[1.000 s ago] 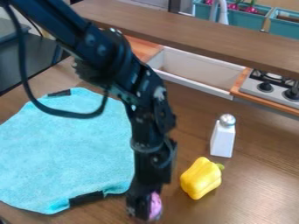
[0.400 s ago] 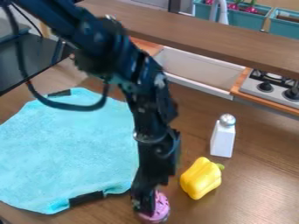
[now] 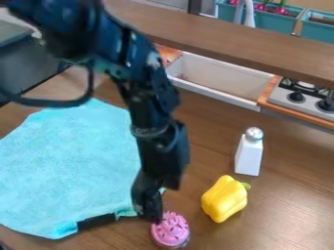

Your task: Remove the pink figure from the edge of the cloth

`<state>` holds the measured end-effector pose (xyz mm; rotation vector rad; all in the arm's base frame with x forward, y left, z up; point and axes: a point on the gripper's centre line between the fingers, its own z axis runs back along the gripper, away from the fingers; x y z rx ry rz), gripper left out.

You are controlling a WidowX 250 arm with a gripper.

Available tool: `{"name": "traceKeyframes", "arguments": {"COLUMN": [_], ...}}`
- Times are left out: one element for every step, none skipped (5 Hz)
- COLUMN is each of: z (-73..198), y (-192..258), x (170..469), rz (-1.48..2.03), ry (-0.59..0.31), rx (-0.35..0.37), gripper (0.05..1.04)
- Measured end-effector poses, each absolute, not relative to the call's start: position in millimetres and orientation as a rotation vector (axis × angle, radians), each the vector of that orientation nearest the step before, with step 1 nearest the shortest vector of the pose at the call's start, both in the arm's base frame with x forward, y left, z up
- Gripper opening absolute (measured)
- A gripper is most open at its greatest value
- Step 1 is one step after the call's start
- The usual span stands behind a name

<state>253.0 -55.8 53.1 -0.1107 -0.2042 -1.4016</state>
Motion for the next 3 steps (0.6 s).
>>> {"name": "traceKeyframes", "arguments": {"z": [66,67,80], "y": [-25,27,67], "x": [249,250,249], "rz": [-1.355,-1.225,-1.139], "ry": [-0.200,-0.218,-0.251], "rx": [-0.034,-0.018,-0.025], "gripper": [1.000,1.000,1.000]}}
